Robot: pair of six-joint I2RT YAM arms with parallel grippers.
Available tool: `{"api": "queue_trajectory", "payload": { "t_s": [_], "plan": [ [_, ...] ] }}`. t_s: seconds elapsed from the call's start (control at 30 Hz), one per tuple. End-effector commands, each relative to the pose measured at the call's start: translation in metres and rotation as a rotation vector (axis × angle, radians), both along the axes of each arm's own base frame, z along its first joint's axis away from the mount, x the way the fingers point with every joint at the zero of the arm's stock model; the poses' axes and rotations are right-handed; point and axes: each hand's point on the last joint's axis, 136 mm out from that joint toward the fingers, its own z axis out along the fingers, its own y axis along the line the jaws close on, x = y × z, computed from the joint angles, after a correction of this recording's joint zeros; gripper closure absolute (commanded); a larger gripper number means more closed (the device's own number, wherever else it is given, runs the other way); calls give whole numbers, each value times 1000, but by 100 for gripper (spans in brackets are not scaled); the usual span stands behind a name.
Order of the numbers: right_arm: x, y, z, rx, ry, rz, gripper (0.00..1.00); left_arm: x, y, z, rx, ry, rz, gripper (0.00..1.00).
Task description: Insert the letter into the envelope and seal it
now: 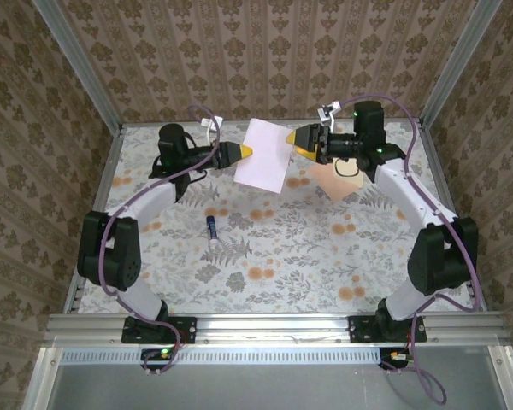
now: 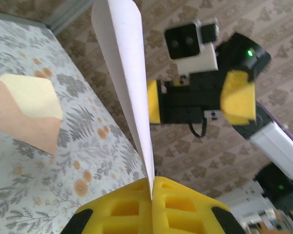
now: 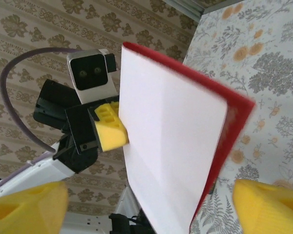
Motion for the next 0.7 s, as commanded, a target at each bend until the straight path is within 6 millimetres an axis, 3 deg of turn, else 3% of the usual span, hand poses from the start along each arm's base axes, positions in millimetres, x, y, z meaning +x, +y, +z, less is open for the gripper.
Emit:
{"api": "queue_trajectory", "payload": {
  "t_s": [0.0, 0.3, 0.53, 0.67],
  "plan": [
    [-4, -10, -11, -46, 2, -62, 7, 10, 9, 16, 64, -105, 130, 100],
    [-3, -23, -32, 84, 67, -224, 11, 33, 22, 21, 137, -88, 390, 100],
    [-11, -10, -50, 204, 80, -338, 12, 52, 22, 20, 86, -48, 590, 100],
    [-19, 10, -55, 212, 69, -344, 12, 58, 14, 16, 44, -22, 656, 100]
  ]
}}
